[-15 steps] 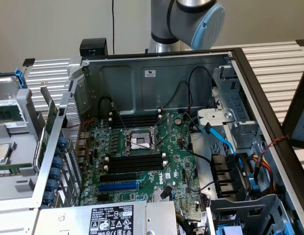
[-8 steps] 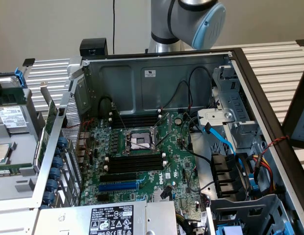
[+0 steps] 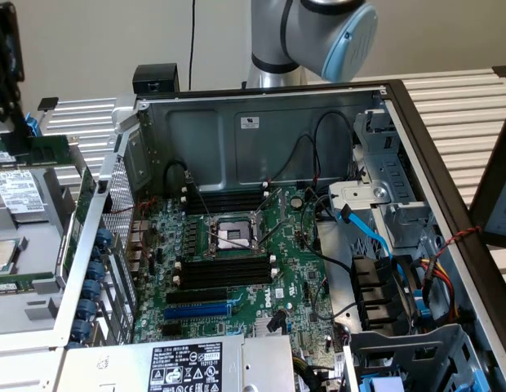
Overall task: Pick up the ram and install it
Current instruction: 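Pick up the ram and move it above insertion slot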
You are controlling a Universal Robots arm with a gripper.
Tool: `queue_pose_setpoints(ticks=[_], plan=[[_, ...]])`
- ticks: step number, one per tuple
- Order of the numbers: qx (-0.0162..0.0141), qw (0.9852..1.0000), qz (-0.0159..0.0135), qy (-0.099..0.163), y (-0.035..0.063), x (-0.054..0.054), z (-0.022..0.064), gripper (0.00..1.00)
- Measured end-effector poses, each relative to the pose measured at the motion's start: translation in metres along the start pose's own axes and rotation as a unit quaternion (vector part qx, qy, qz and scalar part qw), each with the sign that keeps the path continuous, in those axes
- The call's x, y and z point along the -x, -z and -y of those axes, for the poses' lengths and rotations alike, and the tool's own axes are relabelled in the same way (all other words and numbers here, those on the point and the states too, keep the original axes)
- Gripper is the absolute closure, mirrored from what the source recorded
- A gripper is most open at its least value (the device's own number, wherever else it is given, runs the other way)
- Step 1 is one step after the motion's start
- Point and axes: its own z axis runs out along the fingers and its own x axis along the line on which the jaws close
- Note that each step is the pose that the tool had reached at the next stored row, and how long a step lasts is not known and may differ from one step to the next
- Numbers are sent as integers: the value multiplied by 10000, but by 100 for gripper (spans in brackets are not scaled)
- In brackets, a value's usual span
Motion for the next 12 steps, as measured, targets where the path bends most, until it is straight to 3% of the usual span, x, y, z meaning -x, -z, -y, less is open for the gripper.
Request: queue_pose_setpoints(ticks=[12], plan=[[13, 10000, 0, 6, -13, -8, 544, 87]])
